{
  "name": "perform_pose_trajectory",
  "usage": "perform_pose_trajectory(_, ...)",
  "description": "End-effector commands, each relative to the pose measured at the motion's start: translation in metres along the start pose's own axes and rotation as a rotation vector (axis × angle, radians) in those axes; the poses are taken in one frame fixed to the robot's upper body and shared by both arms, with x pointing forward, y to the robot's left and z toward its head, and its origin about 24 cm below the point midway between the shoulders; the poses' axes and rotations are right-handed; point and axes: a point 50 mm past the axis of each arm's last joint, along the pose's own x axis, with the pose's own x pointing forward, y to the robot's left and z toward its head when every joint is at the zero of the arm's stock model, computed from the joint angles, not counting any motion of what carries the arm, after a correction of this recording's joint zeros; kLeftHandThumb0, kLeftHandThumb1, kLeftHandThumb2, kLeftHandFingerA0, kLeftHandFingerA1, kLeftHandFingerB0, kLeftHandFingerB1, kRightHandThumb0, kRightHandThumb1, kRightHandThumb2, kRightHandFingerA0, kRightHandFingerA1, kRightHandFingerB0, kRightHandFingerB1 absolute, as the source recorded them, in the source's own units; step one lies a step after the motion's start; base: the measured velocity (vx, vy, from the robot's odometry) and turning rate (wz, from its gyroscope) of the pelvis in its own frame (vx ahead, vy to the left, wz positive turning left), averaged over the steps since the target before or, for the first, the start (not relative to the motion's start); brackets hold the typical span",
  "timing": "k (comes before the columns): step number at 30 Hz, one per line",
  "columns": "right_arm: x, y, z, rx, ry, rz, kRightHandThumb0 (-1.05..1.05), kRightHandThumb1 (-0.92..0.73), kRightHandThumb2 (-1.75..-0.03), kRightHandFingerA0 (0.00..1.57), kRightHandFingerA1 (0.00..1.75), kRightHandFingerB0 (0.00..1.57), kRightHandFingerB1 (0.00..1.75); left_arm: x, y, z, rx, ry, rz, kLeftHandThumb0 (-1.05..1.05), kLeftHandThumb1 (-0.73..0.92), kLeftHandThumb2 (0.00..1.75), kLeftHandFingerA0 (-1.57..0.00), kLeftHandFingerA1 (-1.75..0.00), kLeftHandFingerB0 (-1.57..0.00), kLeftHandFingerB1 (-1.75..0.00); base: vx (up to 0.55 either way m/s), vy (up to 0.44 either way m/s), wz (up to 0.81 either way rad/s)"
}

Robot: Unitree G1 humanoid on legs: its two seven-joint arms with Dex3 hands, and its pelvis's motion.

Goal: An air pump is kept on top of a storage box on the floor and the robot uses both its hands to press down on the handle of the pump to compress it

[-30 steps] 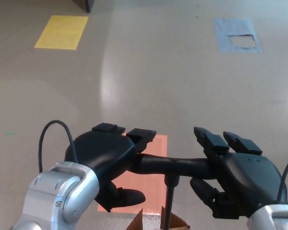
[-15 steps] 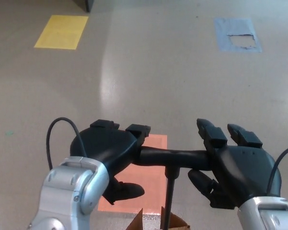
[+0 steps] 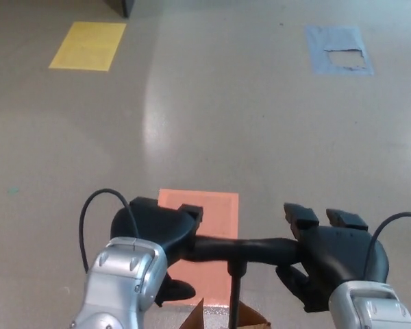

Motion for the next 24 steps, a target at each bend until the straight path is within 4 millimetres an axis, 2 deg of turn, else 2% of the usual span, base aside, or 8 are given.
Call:
perform_pose_trajectory(1, 0.008, 0.013, 0.001, 0.014, -0.024, 0.121, -0.67, -0.75, -1.02, 0.01, 0.27, 0.01, 0.27, 0.008, -0.013, -0.003, 0.011, 0.006, -0.036, -0.79, 0.54, 0.88, -0.03, -0.42, -0.08, -0.25, 0.0, 0.0, 0.0)
perform_pose_trajectory(8, 0.022, 0.037, -0.001, 0.015, -0.042, 0.203, -0.61, -0.71, -1.0, 0.0, 0.37, 0.0, 0.37, 0.024, -0.039, -0.016, -0.021, 0.026, -0.084, -0.66, 0.55, 0.92, -0.08, -0.48, 0.0, -0.38, 0.0, 0.0, 0.0)
perform_pose_trajectory(9, 0.024, 0.04, -0.001, 0.013, -0.042, 0.209, -0.6, -0.71, -1.0, 0.0, 0.37, 0.0, 0.37, 0.026, -0.042, -0.018, -0.021, 0.031, -0.08, -0.66, 0.76, 0.63, -0.14, -0.39, -0.09, -0.27, 0.0, 0.0, 0.0)
perform_pose_trajectory(12, 0.028, 0.05, 0.0, 0.011, -0.044, 0.23, -0.58, -0.71, -1.0, 0.0, 0.36, 0.0, 0.36, 0.031, -0.052, -0.023, -0.012, 0.049, -0.078, -0.65, 0.81, 0.65, -0.14, -0.38, -0.09, -0.26, 0.0, 0.0, 0.0)
perform_pose_trajectory(14, 0.031, 0.054, 0.001, 0.004, -0.046, 0.234, -0.6, -0.72, -1.01, 0.0, 0.36, 0.0, 0.35, 0.035, -0.058, -0.026, -0.002, 0.055, -0.08, -0.64, 0.82, 0.67, -0.14, -0.38, -0.09, -0.24, 0.0, 0.0, 0.0)
perform_pose_trajectory(16, 0.034, 0.056, 0.003, 0.001, -0.048, 0.236, -0.59, -0.71, -1.01, 0.0, 0.36, 0.0, 0.36, 0.037, -0.06, -0.028, 0.001, 0.055, -0.077, -0.68, 0.67, 0.88, -0.07, -0.44, -0.06, -0.34, 0.0, 0.0, 0.0)
perform_pose_trajectory(17, 0.035, 0.057, 0.004, -0.005, -0.048, 0.242, -0.59, -0.71, -1.01, 0.0, 0.36, 0.0, 0.36, 0.038, -0.061, -0.028, 0.005, 0.055, -0.074, -0.62, 0.81, 0.64, -0.14, -0.36, -0.07, -0.29, 0.0, 0.0, 0.0)
perform_pose_trajectory(24, 0.04, 0.062, 0.008, -0.026, -0.048, 0.27, -0.54, -0.71, -1.02, 0.0, 0.37, 0.0, 0.37, 0.044, -0.063, -0.03, -0.007, 0.064, -0.081, -0.61, 0.71, 0.64, -0.13, -0.38, -0.08, -0.27, 0.0, 0.0, 0.0)
